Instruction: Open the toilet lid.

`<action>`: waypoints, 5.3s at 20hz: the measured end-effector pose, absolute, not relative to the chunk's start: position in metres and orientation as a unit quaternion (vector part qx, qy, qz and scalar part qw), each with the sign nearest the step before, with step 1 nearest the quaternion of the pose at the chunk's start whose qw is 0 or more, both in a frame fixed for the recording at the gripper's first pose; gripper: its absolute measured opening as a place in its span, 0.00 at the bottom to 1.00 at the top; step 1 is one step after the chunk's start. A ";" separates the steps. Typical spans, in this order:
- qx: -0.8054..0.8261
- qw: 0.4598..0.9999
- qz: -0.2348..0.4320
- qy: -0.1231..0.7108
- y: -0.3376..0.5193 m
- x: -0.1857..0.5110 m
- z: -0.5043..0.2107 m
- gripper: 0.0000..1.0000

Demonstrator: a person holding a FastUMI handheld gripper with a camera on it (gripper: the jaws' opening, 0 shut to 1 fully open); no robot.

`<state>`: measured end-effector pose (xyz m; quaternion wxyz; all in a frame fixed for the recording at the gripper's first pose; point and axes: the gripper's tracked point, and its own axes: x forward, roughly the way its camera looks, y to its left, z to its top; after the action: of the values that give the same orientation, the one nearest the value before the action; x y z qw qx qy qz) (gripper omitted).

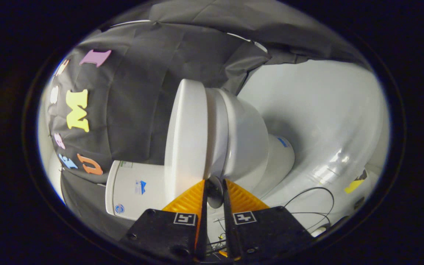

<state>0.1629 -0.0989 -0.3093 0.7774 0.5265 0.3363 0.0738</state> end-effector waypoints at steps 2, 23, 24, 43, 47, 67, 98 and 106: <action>0.539 0.767 0.082 0.337 -0.101 0.161 -0.304 0.19; 0.578 0.742 0.051 0.336 -0.103 0.159 -0.280 0.04; 0.576 0.744 0.050 0.334 -0.102 0.159 -0.278 0.04; 0.447 0.842 0.050 0.297 -0.076 0.149 -0.203 0.04; 0.422 0.858 0.049 0.288 -0.070 0.151 -0.185 0.04; 0.251 0.938 0.017 0.239 -0.010 0.146 -0.111 0.04; 0.051 0.980 0.025 0.193 0.118 0.140 -0.035 0.07; 0.006 0.983 0.033 0.182 0.151 0.137 -0.030 0.08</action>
<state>0.1372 0.1514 -0.0300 0.9828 0.0058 0.1817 0.0328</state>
